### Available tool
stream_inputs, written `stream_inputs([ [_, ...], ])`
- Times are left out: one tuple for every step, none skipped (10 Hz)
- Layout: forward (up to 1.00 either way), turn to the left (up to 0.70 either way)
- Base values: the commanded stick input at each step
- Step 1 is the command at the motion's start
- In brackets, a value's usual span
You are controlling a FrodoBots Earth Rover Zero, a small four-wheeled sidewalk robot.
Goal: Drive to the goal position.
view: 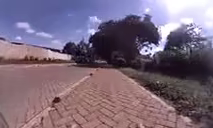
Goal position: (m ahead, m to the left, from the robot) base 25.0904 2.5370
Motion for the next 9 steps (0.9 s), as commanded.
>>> stream_inputs([
  [1.00,0.00],
  [1.00,0.00],
  [1.00,0.00],
  [1.00,0.00],
  [1.00,0.00],
  [1.00,0.00],
  [1.00,0.00],
  [1.00,0.00],
  [1.00,0.00],
])
